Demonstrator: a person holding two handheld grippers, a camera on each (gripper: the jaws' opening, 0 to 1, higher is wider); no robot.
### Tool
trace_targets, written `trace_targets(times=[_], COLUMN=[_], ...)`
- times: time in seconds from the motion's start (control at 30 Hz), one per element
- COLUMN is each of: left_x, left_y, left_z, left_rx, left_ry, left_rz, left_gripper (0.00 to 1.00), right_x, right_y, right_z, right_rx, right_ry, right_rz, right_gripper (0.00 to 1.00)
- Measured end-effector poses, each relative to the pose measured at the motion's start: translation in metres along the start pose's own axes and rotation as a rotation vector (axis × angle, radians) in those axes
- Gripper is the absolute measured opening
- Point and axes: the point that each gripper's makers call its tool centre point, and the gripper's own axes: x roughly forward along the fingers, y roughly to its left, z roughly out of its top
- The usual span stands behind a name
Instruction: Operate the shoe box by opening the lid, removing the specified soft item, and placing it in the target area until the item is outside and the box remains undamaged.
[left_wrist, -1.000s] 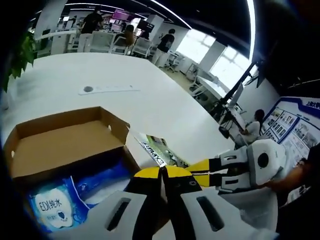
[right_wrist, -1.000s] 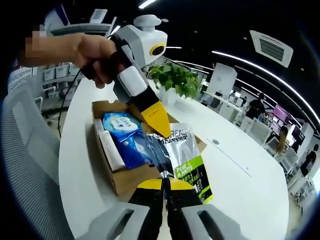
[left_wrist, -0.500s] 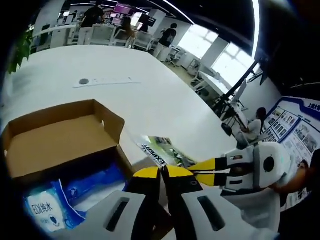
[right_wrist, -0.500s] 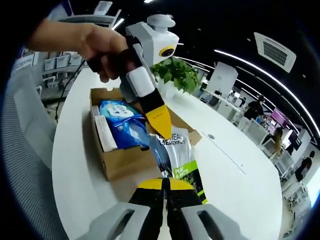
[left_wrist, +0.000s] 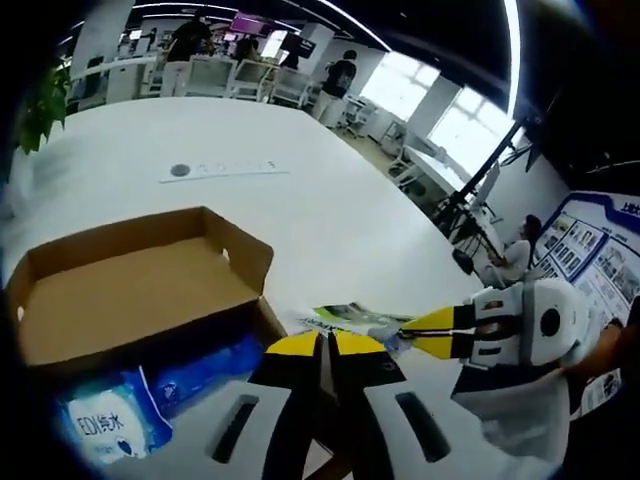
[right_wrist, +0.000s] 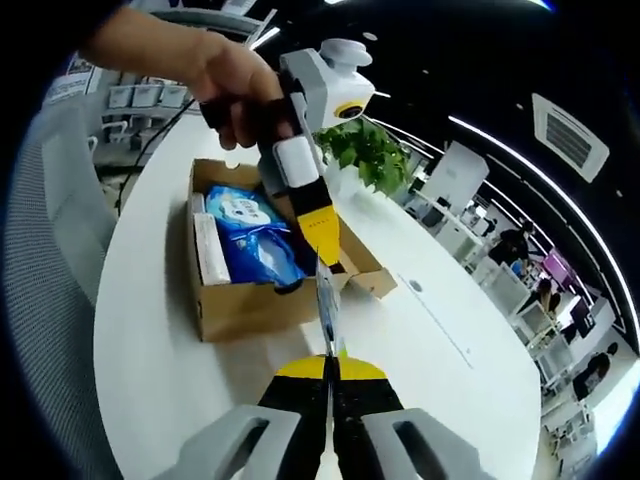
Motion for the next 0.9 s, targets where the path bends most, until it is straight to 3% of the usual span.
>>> trace_targets(times=[0.37, 0.9], left_x=[-0.015, -0.059], left_y=[0.003, 0.026], left_z=[0.005, 0.001], left_rx=[-0.008, -0.022], left_ry=[-0.037, -0.080], left_rz=[-0.003, 0.048], left_gripper=[0.07, 0.11], right_x=[0.001, 0.018], right_y=[-0.015, -0.013], right_z=[-0.013, -0.031], right_rx=[-0.074, -0.181], right_ry=[0.033, 0.061], right_rz=[0.003, 0.081], right_gripper=[0.00, 0.00])
